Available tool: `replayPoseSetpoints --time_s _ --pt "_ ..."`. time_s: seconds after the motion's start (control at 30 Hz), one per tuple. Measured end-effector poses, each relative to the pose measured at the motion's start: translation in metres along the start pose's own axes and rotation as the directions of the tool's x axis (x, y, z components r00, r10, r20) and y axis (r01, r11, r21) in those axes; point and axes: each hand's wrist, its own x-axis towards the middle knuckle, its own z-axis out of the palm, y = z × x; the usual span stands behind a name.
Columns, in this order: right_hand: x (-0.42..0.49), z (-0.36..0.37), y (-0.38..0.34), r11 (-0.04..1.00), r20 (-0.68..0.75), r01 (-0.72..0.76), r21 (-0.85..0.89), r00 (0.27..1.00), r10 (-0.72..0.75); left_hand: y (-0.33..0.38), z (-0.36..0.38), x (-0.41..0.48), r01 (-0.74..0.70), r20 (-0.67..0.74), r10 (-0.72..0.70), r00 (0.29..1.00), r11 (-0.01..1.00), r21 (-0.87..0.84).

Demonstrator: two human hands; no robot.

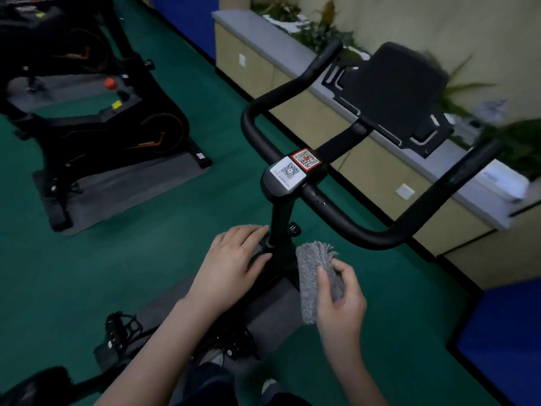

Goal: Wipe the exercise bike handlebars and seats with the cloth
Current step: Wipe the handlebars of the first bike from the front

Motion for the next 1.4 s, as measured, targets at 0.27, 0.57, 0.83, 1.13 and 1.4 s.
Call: replayPoseSetpoints --time_s 0.27,0.57,0.83,1.13,1.4 --pt "0.028 0.023 -0.058 0.985 -0.366 0.131 -0.112 0.916 -0.163 -0.017 -0.033 0.064 -0.314 -0.183 0.297 0.937 0.946 -0.077" --pt "0.09 0.056 -0.09 0.912 -0.339 0.186 -0.364 0.886 -0.316 -0.016 -0.036 0.122 -0.409 -0.176 0.388 0.905 0.907 -0.1" --pt "0.093 0.072 -0.086 0.759 -0.247 0.147 -0.634 0.892 -0.379 -0.02 -0.029 0.134 -0.442 -0.172 0.417 0.892 0.885 -0.146" --pt "0.081 0.049 -0.085 0.732 -0.317 0.035 -0.681 0.886 -0.338 -0.021 -0.022 0.141 -0.548 -0.194 0.518 0.833 0.82 -0.167" --pt "0.087 0.073 -0.093 0.766 -0.273 0.077 -0.639 0.907 -0.319 -0.018 -0.017 0.137 -0.52 -0.225 0.478 0.849 0.83 -0.201"
